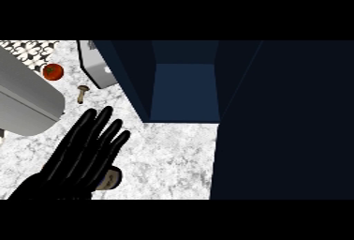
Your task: Pick up the wine, place it into the cabinet and close the cabinet
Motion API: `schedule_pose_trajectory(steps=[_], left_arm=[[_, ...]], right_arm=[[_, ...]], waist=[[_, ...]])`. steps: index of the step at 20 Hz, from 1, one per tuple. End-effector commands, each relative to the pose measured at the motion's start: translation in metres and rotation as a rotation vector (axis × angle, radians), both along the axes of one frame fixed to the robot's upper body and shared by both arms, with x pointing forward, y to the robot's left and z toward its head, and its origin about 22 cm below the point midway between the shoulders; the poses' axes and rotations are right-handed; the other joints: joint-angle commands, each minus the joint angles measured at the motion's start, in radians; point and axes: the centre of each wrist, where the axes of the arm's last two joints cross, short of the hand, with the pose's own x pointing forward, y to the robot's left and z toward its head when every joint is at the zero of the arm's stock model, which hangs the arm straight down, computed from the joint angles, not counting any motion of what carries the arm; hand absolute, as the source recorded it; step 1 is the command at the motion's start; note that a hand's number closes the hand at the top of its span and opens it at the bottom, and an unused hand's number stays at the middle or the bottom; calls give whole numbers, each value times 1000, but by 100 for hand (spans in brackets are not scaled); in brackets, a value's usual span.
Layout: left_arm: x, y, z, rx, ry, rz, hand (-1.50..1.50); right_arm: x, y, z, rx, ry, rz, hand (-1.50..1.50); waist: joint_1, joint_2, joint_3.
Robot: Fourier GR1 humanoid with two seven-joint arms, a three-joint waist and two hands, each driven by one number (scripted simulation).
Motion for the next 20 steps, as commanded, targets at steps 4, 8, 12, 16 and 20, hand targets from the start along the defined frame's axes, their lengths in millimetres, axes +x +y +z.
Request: schedule_pose_trajectory(steps=[4, 8, 12, 16, 20], left_arm=[[-16, 35, 17, 21, -118, 115, -150], [-22, 55, 3, 43, -106, 164, -150], [-12, 61, -5, 76, -98, 231, -150], [-5, 83, -31, 80, -96, 310, -150], [15, 106, -43, 93, -55, 327, -150]], right_arm=[[-1, 12, 8, 23, -32, 27, -150], [-11, 0, 17, 3, -26, 1, -150], [-19, 7, 18, 35, -38, 26, -150], [-17, 0, 24, 24, -28, 31, -150], [-16, 7, 10, 30, -32, 19, -150]], waist=[[1, 5, -2], [1, 4, -3], [-5, 4, -1], [-3, 5, -2], [-7, 5, -1]])
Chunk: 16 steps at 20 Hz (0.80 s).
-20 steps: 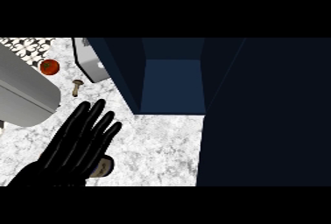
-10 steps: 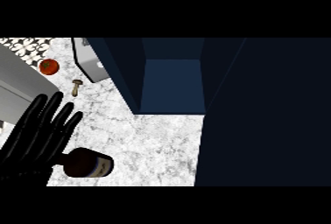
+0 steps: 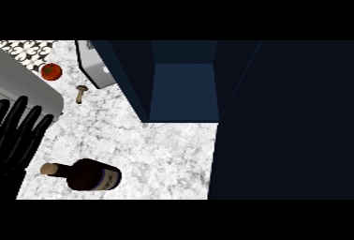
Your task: Pick up the wine, place it into the cabinet and close the cabinet
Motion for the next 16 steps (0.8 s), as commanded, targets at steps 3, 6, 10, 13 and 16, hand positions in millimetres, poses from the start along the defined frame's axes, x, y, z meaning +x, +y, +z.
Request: schedule_pose_trajectory(steps=[3, 6, 10, 13, 16], left_arm=[[-3, 17, -18, -4, 23, 16, -150], [-7, 47, -27, -7, 28, 21, -150], [9, 42, -65, 18, 103, 3, -150], [27, 59, -84, 30, 103, -1, -150], [33, 66, -114, 28, 147, 4, -150]], right_arm=[[-25, 0, 17, 20, -23, 11, -150], [-28, -7, 18, -6, -14, 32, -150], [-30, -4, 16, 27, -8, 20, -150], [-11, -4, 17, 19, -30, 11, -150], [-25, -2, 19, 26, -32, 9, -150]], waist=[[-1, 0, 1], [0, 0, 0], [-6, 1, 1], [-4, 2, 1], [-8, 2, 0]])
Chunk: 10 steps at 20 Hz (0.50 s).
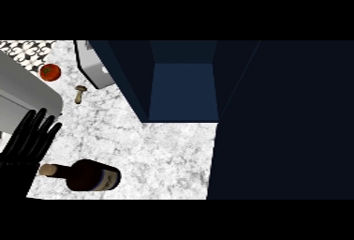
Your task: Pick up the wine, place it into the cabinet and close the cabinet
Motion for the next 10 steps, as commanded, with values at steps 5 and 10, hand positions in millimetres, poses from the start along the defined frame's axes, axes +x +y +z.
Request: schedule_pose_trajectory(steps=[5, 10], left_arm=[[5, 28, -58, -4, 75, -8, -150], [6, 23, -108, 15, 93, -19, -150]], right_arm=[[-7, -1, 8, 15, -36, 34, -150], [-19, -3, 13, 49, -36, 58, -150]], waist=[[2, 1, 0], [-5, 1, -1]])
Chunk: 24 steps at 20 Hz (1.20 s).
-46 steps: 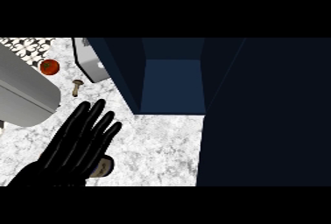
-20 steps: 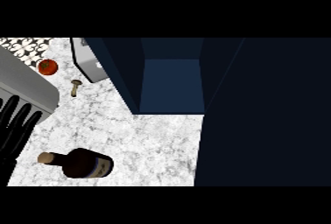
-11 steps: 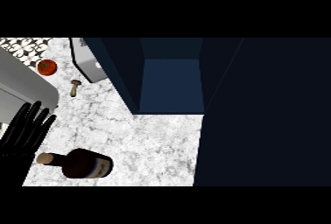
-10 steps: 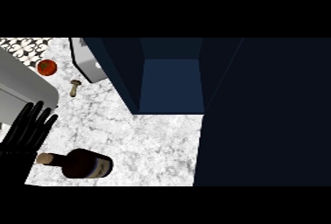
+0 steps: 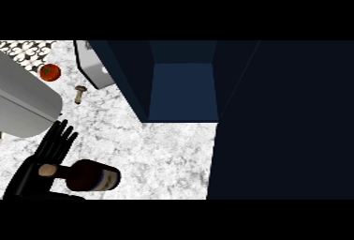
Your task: Pick up the wine, place it into the cabinet and close the cabinet
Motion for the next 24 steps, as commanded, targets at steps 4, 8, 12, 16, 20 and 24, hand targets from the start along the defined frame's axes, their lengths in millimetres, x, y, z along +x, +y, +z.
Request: schedule_pose_trajectory(steps=[4, 8, 12, 16, 20, 24], left_arm=[[-22, 20, -45, -13, 27, -21, -150], [-6, -2, -75, -29, 23, -33, -150], [-7, -2, -89, -36, 50, -42, -150], [-26, 8, -102, -57, 71, -46, -150], [-16, 1, -132, -131, 64, -34, -150], [-19, 13, -136, -197, 79, -61, -150]], right_arm=[[-2, -6, 7, 11, -27, 33, -150], [-13, 2, 15, 37, -41, 27, -150], [-16, -5, 6, 22, -26, 35, -150], [-21, 9, 20, 23, -27, 47, -150], [-2, -4, 21, 28, -38, 36, -150], [-34, -2, 11, 10, -23, 53, -150]], waist=[[6, 0, 0], [2, 0, 0], [2, 0, 0], [5, -1, 0], [3, 0, 0], [-2, -1, 0]])
